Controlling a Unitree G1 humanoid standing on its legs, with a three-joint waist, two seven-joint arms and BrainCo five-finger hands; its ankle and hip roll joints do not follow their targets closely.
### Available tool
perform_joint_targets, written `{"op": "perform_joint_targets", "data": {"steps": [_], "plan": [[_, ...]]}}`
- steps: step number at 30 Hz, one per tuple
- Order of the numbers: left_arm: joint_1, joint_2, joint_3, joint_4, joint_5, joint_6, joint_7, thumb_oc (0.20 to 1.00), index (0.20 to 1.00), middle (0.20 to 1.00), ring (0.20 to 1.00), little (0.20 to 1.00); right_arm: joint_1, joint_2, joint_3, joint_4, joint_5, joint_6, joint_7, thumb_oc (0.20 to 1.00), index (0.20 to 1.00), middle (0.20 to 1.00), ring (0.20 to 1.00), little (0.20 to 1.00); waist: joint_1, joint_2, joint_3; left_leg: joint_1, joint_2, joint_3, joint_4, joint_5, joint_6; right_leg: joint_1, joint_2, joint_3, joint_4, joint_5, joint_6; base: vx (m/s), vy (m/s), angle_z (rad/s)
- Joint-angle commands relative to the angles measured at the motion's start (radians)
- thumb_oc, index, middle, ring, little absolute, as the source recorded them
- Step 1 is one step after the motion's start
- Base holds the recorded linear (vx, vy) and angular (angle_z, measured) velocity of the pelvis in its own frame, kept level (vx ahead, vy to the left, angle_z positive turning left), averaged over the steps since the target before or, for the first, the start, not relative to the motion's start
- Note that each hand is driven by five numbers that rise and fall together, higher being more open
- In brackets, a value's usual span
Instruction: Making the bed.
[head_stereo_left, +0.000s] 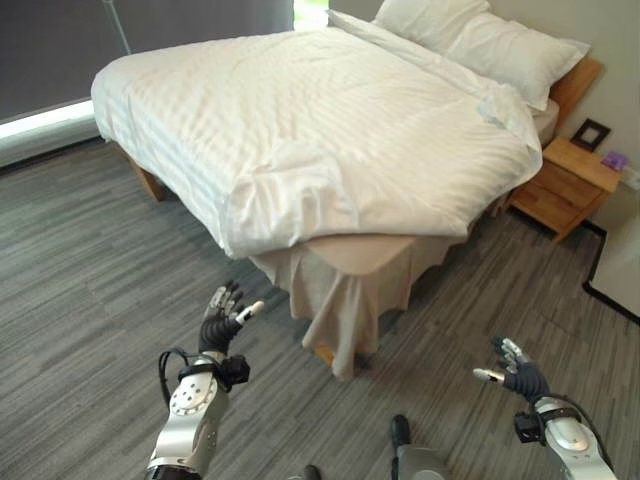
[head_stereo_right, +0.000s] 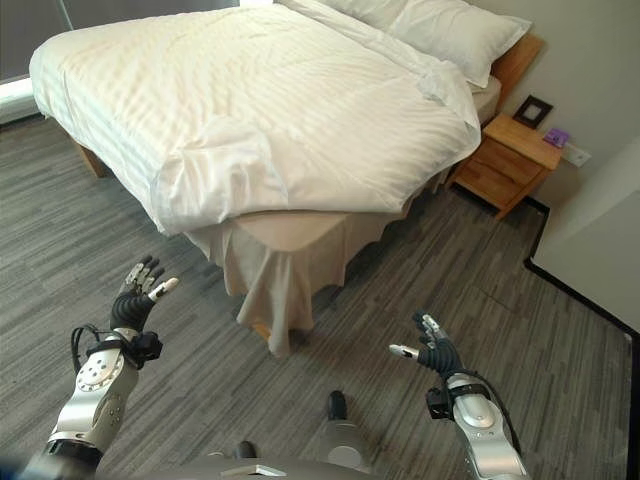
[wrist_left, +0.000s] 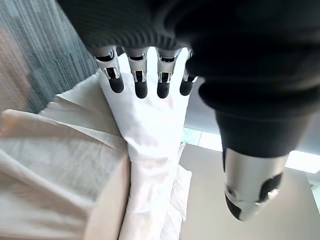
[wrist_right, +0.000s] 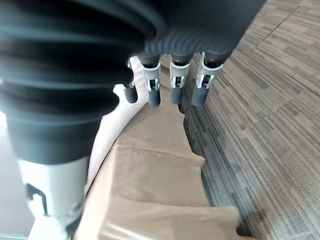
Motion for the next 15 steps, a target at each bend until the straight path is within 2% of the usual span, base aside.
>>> {"op": "perform_joint_targets", "data": {"steps": [1, 3, 4, 6, 8, 11, 14, 15], "plan": [[-0.058, -0.015, 0.047, -0.051, -0.019, -0.066, -0.011, 1.0, 1.0, 1.0, 1.0, 1.0, -0.081, -0.086, -0.032, -0.046, -0.006, -0.048, 0.001, 1.0, 1.0, 1.0, 1.0, 1.0, -0.014, 0.026, -0.018, 0.064, 0.155, -0.022, -0.1, 0.104, -0.137, 0.055, 0.046, -0.028, 0.001, -0.04, 0.013, 0.08, -0.125, 0.1], [-0.063, 0.008, 0.086, -0.055, -0.031, -0.067, -0.002, 1.0, 1.0, 1.0, 1.0, 1.0, -0.088, -0.109, -0.04, -0.056, 0.002, -0.053, 0.007, 1.0, 1.0, 1.0, 1.0, 1.0, -0.014, 0.038, -0.025, 0.06, 0.174, -0.026, -0.097, 0.108, -0.149, 0.06, 0.061, -0.033, 0.002, -0.083, -0.008, 0.07, -0.134, -0.01], [-0.082, 0.045, 0.114, -0.078, -0.011, -0.07, 0.012, 1.0, 1.0, 1.0, 1.0, 1.0, -0.095, -0.129, -0.044, -0.057, 0.001, -0.053, 0.008, 1.0, 1.0, 1.0, 1.0, 1.0, -0.013, 0.046, -0.025, 0.059, 0.186, -0.03, -0.096, 0.112, -0.157, 0.062, 0.07, -0.036, 0.004, -0.102, -0.02, 0.06, -0.134, -0.05], [-0.096, 0.074, 0.133, -0.084, -0.002, -0.07, 0.017, 1.0, 1.0, 1.0, 1.0, 1.0, -0.097, -0.14, -0.051, -0.062, 0.005, -0.053, 0.013, 1.0, 1.0, 1.0, 1.0, 1.0, -0.016, 0.051, -0.023, 0.061, 0.195, -0.034, -0.096, 0.116, -0.164, 0.065, 0.078, -0.04, 0.009, -0.113, -0.027, 0.05, -0.11, -0.02], [-0.19, 0.232, 0.183, -0.049, 0.054, -0.09, 0.037, 1.0, 1.0, 1.0, 1.0, 1.0, -0.096, -0.189, -0.069, -0.073, 0.037, -0.058, 0.049, 1.0, 1.0, 1.0, 1.0, 1.0, -0.027, 0.079, -0.032, 0.063, 0.218, -0.034, -0.106, 0.13, -0.184, 0.088, 0.102, -0.054, -0.017, -0.136, -0.04, 0.1, -0.166, 0.03], [-0.292, 0.405, 0.193, 0.05, 0.137, -0.074, 0.064, 1.0, 1.0, 1.0, 1.0, 1.0, -0.1, -0.207, -0.049, -0.082, 0.063, -0.06, 0.08, 1.0, 1.0, 1.0, 1.0, 1.0, -0.041, 0.101, -0.033, 0.069, 0.231, -0.021, -0.106, 0.132, -0.198, 0.102, 0.119, -0.06, -0.039, -0.14, -0.039, 0.06, -0.093, -0.01], [-0.4, 0.503, 0.169, 0.177, 0.171, -0.058, 0.097, 1.0, 1.0, 1.0, 1.0, 1.0, -0.081, -0.209, -0.018, -0.09, 0.07, -0.059, 0.105, 1.0, 1.0, 1.0, 1.0, 1.0, -0.058, 0.115, -0.036, 0.063, 0.237, -0.007, -0.106, 0.141, -0.207, 0.098, 0.127, -0.059, -0.047, -0.137, -0.04, 0.05, -0.057, -0.01], [-0.413, 0.506, 0.159, 0.187, 0.17, -0.061, 0.097, 1.0, 1.0, 1.0, 1.0, 1.0, -0.081, -0.205, -0.021, -0.09, 0.07, -0.059, 0.105, 1.0, 1.0, 1.0, 1.0, 1.0, -0.056, 0.113, -0.035, 0.061, 0.238, -0.007, -0.106, 0.141, -0.207, 0.097, 0.127, -0.059, -0.047, -0.137, -0.04, 0.02, -0.043, -0.04]]}}
